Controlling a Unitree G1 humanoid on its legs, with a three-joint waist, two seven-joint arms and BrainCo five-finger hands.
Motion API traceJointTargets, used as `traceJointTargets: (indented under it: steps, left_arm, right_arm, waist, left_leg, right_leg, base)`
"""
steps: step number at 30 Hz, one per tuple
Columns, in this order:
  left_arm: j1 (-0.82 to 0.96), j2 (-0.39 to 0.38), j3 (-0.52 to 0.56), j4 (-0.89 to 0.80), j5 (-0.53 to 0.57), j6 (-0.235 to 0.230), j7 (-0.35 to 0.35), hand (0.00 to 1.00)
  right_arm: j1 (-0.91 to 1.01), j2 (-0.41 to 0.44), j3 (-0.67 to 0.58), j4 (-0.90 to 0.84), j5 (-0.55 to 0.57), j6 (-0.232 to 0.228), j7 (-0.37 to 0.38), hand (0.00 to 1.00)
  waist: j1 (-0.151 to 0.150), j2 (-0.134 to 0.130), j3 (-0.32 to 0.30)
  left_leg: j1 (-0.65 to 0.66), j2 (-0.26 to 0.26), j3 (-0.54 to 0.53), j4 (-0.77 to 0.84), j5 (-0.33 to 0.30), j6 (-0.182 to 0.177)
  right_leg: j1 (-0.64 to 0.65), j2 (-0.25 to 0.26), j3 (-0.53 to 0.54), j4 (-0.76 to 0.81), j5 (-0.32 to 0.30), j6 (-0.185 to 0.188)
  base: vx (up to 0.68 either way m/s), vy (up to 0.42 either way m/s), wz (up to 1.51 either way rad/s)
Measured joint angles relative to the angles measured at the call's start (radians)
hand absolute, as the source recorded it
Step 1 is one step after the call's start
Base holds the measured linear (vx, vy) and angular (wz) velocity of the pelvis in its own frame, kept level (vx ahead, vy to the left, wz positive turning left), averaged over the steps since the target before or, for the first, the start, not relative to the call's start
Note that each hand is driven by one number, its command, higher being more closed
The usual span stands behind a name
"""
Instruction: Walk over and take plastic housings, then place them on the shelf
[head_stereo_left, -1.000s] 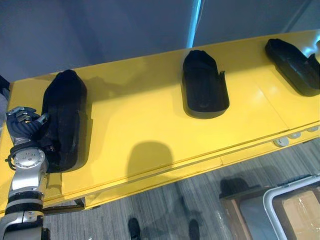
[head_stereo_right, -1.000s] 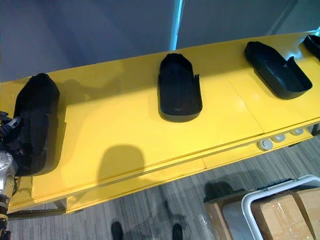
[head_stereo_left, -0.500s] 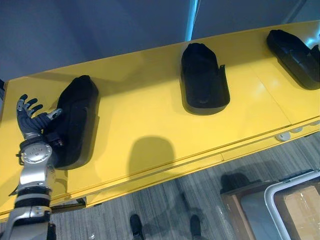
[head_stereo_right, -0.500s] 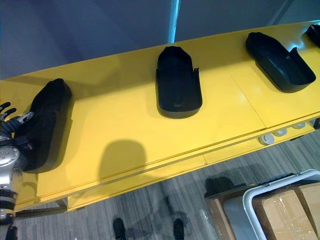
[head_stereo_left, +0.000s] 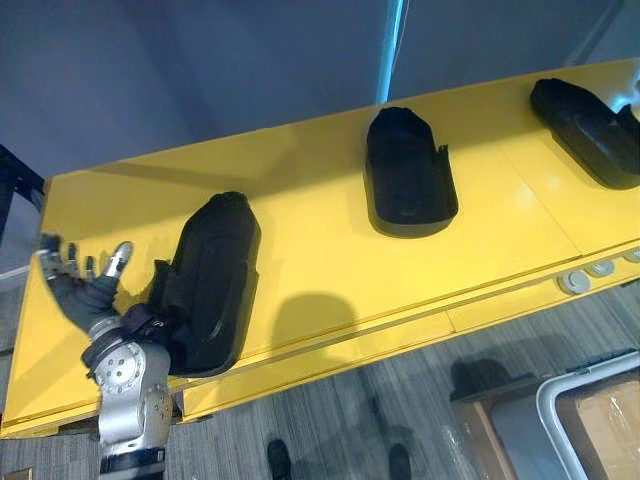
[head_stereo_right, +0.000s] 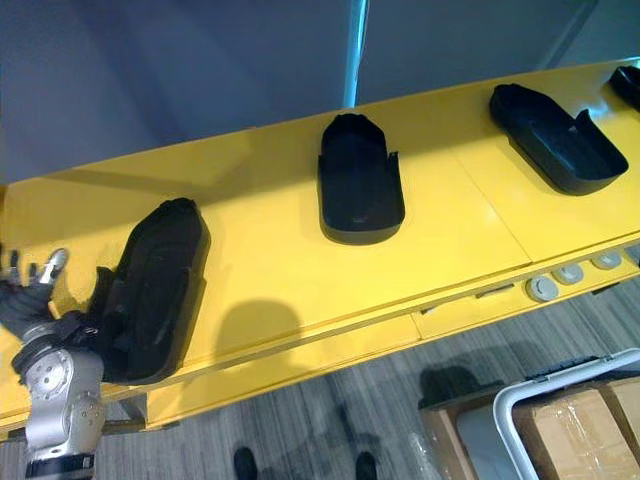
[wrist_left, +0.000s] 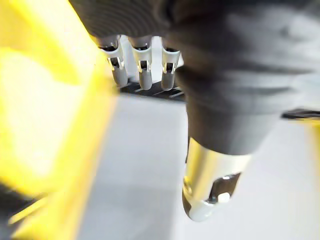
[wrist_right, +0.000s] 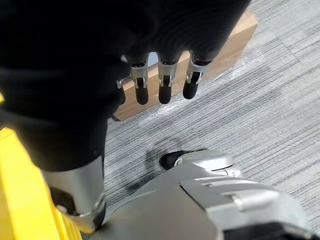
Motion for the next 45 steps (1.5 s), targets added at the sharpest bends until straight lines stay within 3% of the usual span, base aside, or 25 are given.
traceJointTargets:
  steps: [2, 4, 7, 8, 12, 15, 19, 26, 31, 37, 45]
  left_arm:
    - [0.053, -0.027, 0.014, -0.085, 0.184, 0.002, 0.041, 0.0]
    - [0.095, -0.048, 0.023, -0.139, 0.299, 0.0, 0.069, 0.0]
    - [0.15, -0.077, 0.01, -0.206, 0.371, -0.014, 0.085, 0.0]
    - [0.186, -0.081, -0.007, -0.235, 0.37, -0.037, 0.073, 1.0]
    - [0.323, -0.082, -0.086, -0.297, 0.365, -0.11, 0.01, 1.0]
    - [0.44, -0.106, -0.202, -0.31, 0.237, -0.173, -0.116, 1.0]
    - [0.599, -0.185, -0.347, -0.251, 0.07, -0.174, -0.278, 1.0]
    - [0.692, -0.156, -0.374, -0.186, -0.033, -0.162, -0.449, 1.0]
    - [0.697, -0.124, -0.34, -0.185, -0.12, -0.157, -0.513, 1.0]
    - [0.687, -0.113, -0.349, -0.162, -0.132, -0.136, -0.569, 1.0]
    - [0.596, -0.088, -0.357, -0.08, -0.116, -0.127, -0.559, 1.0]
  right_arm:
    - [0.002, -0.005, -0.011, 0.027, -0.002, -0.01, 0.001, 0.0]
    - [0.003, -0.008, -0.015, 0.041, -0.002, -0.013, 0.002, 0.0]
    - [0.003, -0.008, -0.018, 0.063, -0.003, -0.021, 0.001, 0.0]
    - [0.004, -0.008, -0.018, 0.066, -0.003, -0.021, 0.001, 0.0]
    - [0.007, -0.008, -0.018, 0.074, -0.002, -0.022, 0.0, 0.0]
    - [0.007, -0.007, -0.019, 0.075, 0.0, -0.023, 0.0, 0.0]
    - [0.007, -0.006, -0.037, 0.095, 0.002, -0.021, 0.0, 0.0]
    - [0.008, -0.007, -0.035, 0.111, 0.002, -0.019, -0.001, 0.0]
    - [0.008, -0.008, -0.037, 0.109, 0.005, -0.019, 0.001, 0.0]
    - [0.005, -0.008, -0.041, 0.107, 0.005, -0.017, 0.005, 0.0]
    - [-0.005, -0.005, -0.041, 0.101, 0.019, -0.017, 0.005, 0.0]
  waist:
    - [0.012, 0.016, -0.022]
    - [0.019, 0.019, -0.04]
    - [0.019, 0.017, -0.054]
    - [0.021, 0.016, -0.059]
    - [0.025, 0.016, -0.07]
    - [0.026, 0.016, -0.072]
    - [0.034, 0.016, -0.073]
    - [0.067, 0.015, -0.073]
    - [0.067, 0.012, -0.072]
    - [0.065, 0.011, -0.073]
    - [0.05, 0.002, -0.062]
  left_leg:
    - [0.003, 0.0, -0.011, 0.0, 0.0, 0.0]
    - [0.003, 0.0, -0.013, 0.0, 0.0, 0.0]
    - [0.003, 0.0, -0.034, 0.0, 0.0, 0.0]
    - [0.002, 0.0, -0.037, 0.0, 0.0, 0.0]
    - [0.002, 0.0, -0.039, 0.0, 0.0, 0.0]
    - [0.002, 0.0, -0.039, 0.0, 0.0, 0.0]
    - [0.003, 0.0, -0.045, 0.004, 0.0, 0.0]
    - [0.01, 0.001, -0.06, 0.005, -0.002, -0.002]
    - [-0.019, 0.0, -0.064, 0.001, -0.001, -0.003]
    - [-0.035, 0.0, -0.065, 0.001, -0.003, -0.005]
    - [-0.059, 0.001, -0.036, 0.0, -0.01, -0.013]
  right_leg:
    - [0.01, 0.0, -0.009, 0.001, -0.005, 0.002]
    - [0.011, 0.0, -0.012, 0.004, -0.01, -0.001]
    - [0.023, 0.001, -0.03, 0.006, -0.015, -0.001]
    - [0.025, 0.001, -0.032, 0.007, -0.018, -0.001]
    - [0.025, 0.001, -0.032, 0.009, -0.019, 0.001]
    - [0.025, 0.001, -0.032, 0.009, -0.018, 0.003]
    - [0.035, 0.001, -0.041, 0.009, -0.018, 0.002]
    - [0.051, 0.003, -0.05, 0.01, -0.035, 0.011]
    - [0.024, 0.005, -0.046, 0.009, -0.034, 0.011]
    - [0.009, 0.006, -0.048, 0.009, -0.033, 0.004]
    - [-0.036, 0.006, -0.021, 0.011, -0.033, 0.004]
  base:
    - [-0.01, 0.003, 0.13]
    - [-0.01, 0.005, 0.08]
    - [-0.01, 0.003, 0.17]
    - [-0.01, 0.005, 0.1]
    - [0.0, 0.001, 0.01]
    - [0.0, 0.0, 0.0]
    - [-0.01, 0.0, 0.05]
    - [-0.02, -0.002, 0.07]
    - [-0.01, 0.0, 0.02]
    - [0.05, -0.015, 0.01]
    - [0.02, -0.009, -0.09]
